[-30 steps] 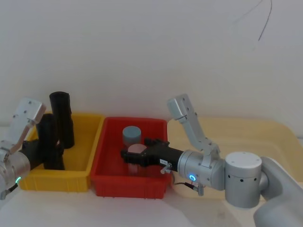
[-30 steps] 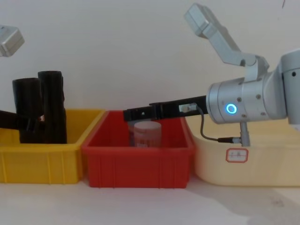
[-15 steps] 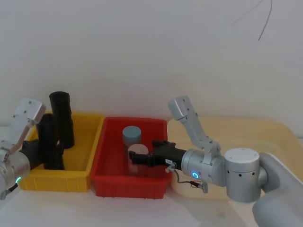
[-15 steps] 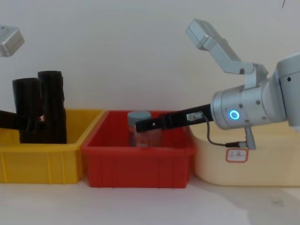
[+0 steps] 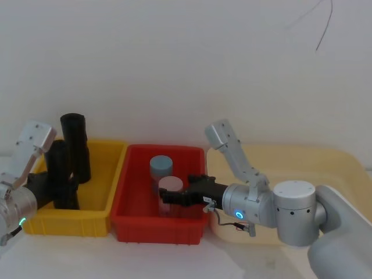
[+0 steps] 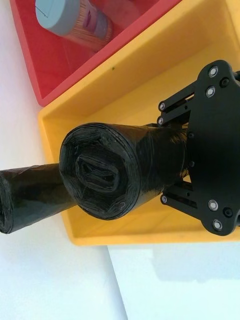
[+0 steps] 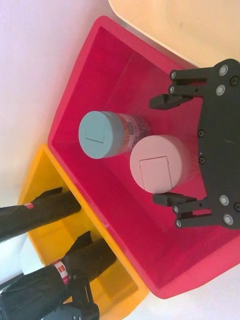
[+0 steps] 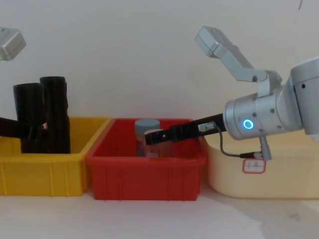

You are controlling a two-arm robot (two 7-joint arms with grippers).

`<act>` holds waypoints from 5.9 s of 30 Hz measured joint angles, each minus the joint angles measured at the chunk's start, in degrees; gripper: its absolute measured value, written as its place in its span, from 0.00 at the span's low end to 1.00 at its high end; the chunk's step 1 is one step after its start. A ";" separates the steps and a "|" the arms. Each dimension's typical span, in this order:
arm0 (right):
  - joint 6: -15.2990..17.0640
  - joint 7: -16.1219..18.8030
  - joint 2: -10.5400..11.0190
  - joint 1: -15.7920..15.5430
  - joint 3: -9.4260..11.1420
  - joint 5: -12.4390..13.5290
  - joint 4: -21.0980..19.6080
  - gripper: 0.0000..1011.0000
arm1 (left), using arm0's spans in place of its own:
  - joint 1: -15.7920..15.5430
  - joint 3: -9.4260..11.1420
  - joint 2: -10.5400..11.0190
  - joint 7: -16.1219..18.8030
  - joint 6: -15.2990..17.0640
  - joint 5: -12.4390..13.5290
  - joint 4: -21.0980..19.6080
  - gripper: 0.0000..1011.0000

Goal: Pick up the garbage bag with the one hand and transfer it to the other hand.

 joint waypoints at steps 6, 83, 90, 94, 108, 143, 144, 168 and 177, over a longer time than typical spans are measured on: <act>0.01 0.28 -0.48 0.33 -0.07 -0.39 0.62 0.99 | 0.00 0.00 0.00 0.00 0.00 0.00 0.00 0.41; -1.70 -0.89 -2.34 -0.18 -0.78 -5.77 0.97 0.64 | -0.01 -0.01 0.00 0.00 -0.02 0.00 -0.01 0.41; -1.87 -2.05 -0.72 -2.29 0.35 -6.00 -4.75 0.64 | -0.01 -0.01 0.00 0.00 -0.02 0.00 -0.01 0.41; -2.21 -3.39 0.69 -4.09 1.43 -6.33 -9.64 0.64 | 0.00 0.00 0.00 0.00 -0.02 0.00 -0.01 0.41; -2.82 -8.98 5.74 -9.94 6.73 -7.94 -24.97 0.64 | 0.00 0.00 0.00 0.00 -0.01 0.00 0.00 0.41; -1.12 -18.53 7.90 -9.41 17.23 -11.40 -14.35 0.64 | 0.00 -0.01 0.00 0.00 -0.02 -0.01 -0.01 0.41; -1.41 -18.28 7.63 -8.89 17.46 -11.25 -12.51 0.64 | 0.00 -0.01 0.00 0.00 -0.01 0.00 -0.01 0.41; -2.82 -16.97 6.09 -6.00 18.81 -10.37 -1.90 0.99 | -0.01 -0.01 0.00 0.00 -0.01 0.00 -0.01 0.41; -2.94 -16.86 5.94 -5.73 18.91 -10.31 -0.98 0.99 | -0.12 -0.17 0.10 0.01 -0.51 0.34 -0.85 0.41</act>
